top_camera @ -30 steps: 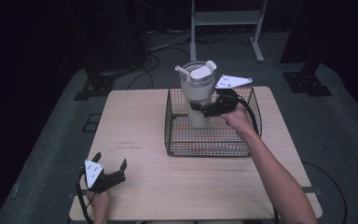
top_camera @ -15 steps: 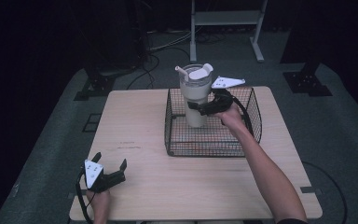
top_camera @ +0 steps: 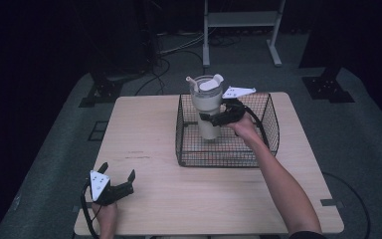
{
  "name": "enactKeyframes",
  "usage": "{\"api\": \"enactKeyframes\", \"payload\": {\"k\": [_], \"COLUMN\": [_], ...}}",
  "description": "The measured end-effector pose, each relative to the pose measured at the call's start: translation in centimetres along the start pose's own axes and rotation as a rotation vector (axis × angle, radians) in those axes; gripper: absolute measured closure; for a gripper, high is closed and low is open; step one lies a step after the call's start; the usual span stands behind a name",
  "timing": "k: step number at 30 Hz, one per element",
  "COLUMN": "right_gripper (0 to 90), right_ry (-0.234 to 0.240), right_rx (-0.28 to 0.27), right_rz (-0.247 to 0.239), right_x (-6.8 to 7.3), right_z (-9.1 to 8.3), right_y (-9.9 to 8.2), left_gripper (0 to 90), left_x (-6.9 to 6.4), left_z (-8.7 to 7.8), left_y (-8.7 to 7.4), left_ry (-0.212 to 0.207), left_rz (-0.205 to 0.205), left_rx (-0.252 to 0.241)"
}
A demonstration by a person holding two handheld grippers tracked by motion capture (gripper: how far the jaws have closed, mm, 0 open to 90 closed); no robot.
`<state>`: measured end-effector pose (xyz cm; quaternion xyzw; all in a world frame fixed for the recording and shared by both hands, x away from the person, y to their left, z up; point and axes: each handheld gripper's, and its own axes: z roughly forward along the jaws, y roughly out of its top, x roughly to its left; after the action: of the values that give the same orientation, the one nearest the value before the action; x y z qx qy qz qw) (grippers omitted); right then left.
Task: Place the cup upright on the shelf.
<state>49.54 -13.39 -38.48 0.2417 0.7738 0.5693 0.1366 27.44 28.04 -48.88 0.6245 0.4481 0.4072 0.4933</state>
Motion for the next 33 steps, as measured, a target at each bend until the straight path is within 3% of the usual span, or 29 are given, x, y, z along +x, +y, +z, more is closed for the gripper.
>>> {"api": "enactKeyframes", "payload": {"k": [7,23,33], "right_gripper": [8.5,8.5,8.5], "right_ry": [0.01,0.012,0.024], "right_rx": [0.0,0.09,0.11], "right_rz": [0.017,0.023,0.031], "right_x": [-0.3,-0.8,-0.8], "right_z": [0.7,2.6,3.0], "right_y": [-0.6,-2.3,-2.8], "left_gripper": [0.0,0.0,0.0], "left_x": [0.0,0.0,0.0], "left_z": [0.0,0.0,0.0], "left_y": [0.0,0.0,0.0], "left_ry": [0.0,-0.005,-0.007], "left_rz": [0.0,0.002,-0.004], "left_rx": [0.001,0.001,-0.003]}}
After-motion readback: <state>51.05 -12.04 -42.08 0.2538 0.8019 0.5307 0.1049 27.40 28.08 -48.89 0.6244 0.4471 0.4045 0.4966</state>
